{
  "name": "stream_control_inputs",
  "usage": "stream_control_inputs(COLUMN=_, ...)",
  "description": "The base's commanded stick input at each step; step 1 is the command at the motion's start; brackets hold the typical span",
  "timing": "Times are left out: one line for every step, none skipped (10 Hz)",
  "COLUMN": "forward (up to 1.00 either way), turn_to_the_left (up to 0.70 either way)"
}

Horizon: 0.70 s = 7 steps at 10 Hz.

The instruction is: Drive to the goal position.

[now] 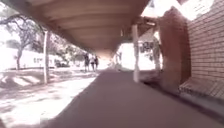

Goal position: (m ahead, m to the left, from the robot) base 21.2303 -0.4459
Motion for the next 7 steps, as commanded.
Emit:
stream_control_inputs(forward=0.85, turn_to_the_left=0.0)
stream_control_inputs(forward=0.85, turn_to_the_left=0.0)
stream_control_inputs(forward=0.85, turn_to_the_left=0.0)
stream_control_inputs(forward=0.85, turn_to_the_left=0.0)
stream_control_inputs(forward=0.85, turn_to_the_left=0.0)
stream_control_inputs(forward=0.85, turn_to_the_left=0.34)
stream_control_inputs(forward=0.85, turn_to_the_left=0.34)
